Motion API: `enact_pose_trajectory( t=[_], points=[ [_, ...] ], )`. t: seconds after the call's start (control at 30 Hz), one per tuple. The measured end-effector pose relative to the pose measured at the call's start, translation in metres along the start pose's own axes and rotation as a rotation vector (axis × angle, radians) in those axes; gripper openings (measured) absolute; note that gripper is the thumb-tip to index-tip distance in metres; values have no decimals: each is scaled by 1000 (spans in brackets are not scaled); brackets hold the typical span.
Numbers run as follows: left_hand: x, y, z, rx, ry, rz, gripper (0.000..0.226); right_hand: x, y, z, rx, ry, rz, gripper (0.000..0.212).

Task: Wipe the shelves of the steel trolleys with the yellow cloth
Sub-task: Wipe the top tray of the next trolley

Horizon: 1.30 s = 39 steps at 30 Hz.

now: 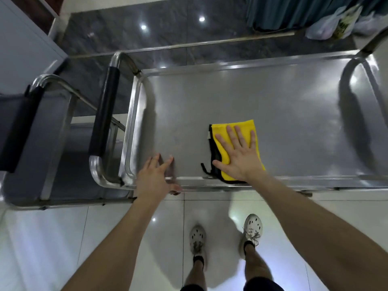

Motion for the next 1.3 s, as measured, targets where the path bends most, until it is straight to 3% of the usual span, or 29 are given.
enact_pose_trajectory(
  t=[0.1, 0.2, 0.27, 0.33, 0.37, 0.47, 0.53, 0.6, 0.7, 0.87, 1.07, 1.17, 1.3],
  points=[
    [-4, 2, -8, 11, 14, 75, 122, -93, 4, 27, -43, -21, -131, 91],
    [-17, 6, -37, 32, 119, 171, 98, -118, 6, 33, -70, -3, -109, 89],
    [-45, 14, -72, 300, 151, 172, 68, -117, 6, 30, -109, 12, -101, 89],
    [-86, 27, -100, 569, 106, 51, 60, -113, 6, 29, -144, 27, -67, 89],
    [-109, 30, -105, 612, 101, -34, 64, -112, 6, 29, -162, 35, -45, 89],
    [-160, 23, -92, 488, 286, -188, 74, -113, 8, 26, -181, 37, -15, 88],
    [-166, 17, -81, 365, 589, -153, 73, -114, 8, 24, -157, 44, 7, 86],
    [-163, 18, -79, 356, 699, -138, 73, -125, 3, 27, -147, 49, 56, 87],
    [-162, 19, -77, 397, 701, -158, 75, -168, -19, 42, -143, 28, 68, 89],
    [-168, 15, -68, 436, 683, -149, 73, -230, -104, 59, -120, -10, -107, 88],
    [-172, 8, -63, 490, 670, -119, 72, -237, -219, 65, -118, 1, -29, 94],
    [-170, 9, -67, 518, 667, -92, 73, -249, -196, 67, -126, -13, -50, 92],
    [-163, 11, -74, 516, 635, -69, 72, -271, -94, 71, -92, -37, -204, 92]
  ],
)
Point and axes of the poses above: each hand's wrist, its own y-axis away from the middle knuckle, its own z-axis out of the palm, x = y × z, the point moved 8 cm from there along -y, towards the middle knuckle, and after that the axes turned 8 degrees about -y, right-handed, at the moved point
